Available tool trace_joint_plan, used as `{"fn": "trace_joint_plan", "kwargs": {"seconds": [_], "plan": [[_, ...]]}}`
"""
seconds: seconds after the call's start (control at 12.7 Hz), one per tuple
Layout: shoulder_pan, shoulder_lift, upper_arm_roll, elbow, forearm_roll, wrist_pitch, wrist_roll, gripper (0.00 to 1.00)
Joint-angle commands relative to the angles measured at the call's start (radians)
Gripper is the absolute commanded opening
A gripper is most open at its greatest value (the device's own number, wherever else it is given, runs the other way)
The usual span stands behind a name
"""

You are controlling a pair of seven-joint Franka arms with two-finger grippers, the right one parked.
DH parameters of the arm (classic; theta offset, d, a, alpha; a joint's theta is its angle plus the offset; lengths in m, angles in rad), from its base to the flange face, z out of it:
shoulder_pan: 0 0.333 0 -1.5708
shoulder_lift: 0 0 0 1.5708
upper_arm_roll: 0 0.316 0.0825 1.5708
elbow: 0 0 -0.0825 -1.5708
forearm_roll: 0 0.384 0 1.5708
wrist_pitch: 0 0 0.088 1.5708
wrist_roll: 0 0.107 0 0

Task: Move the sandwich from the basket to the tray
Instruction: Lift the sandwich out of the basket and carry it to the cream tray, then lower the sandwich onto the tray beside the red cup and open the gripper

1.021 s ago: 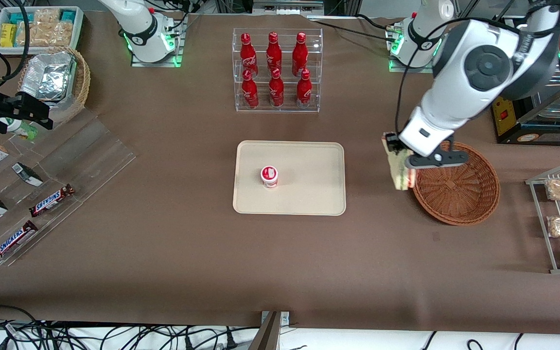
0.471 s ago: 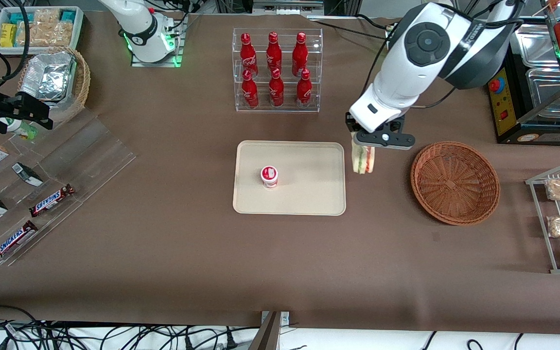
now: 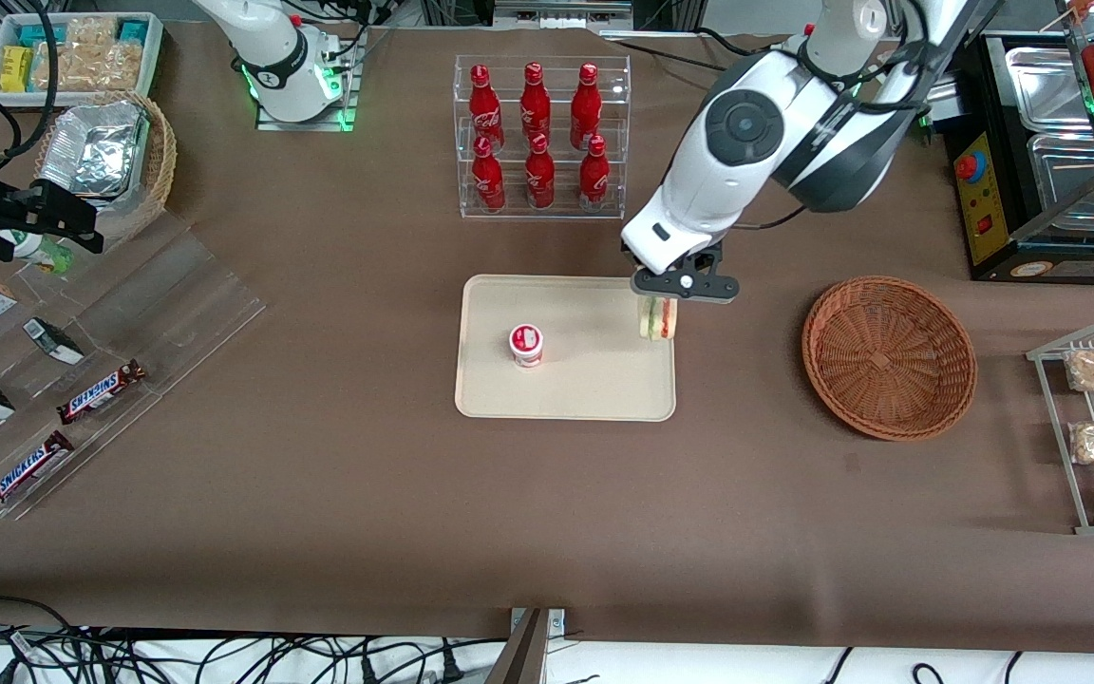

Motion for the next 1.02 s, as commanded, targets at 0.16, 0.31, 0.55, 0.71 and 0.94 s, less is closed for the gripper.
{"fn": "trace_joint_plan", "kwargs": {"seconds": [0.16,0.31,0.55,0.71,0.94], "plan": [[-0.048,0.151,-0.004,0.016,0.168,0.083,-0.146,0.00],[-0.048,0.211,0.000,0.023,0.193,0.132,-0.149,0.00],[-0.049,0.280,0.008,0.030,0.241,0.188,-0.157,0.00],[-0.063,0.323,0.009,0.030,0.326,0.218,-0.226,0.00],[-0.065,0.361,0.009,0.031,0.402,0.253,-0.281,0.00]]}}
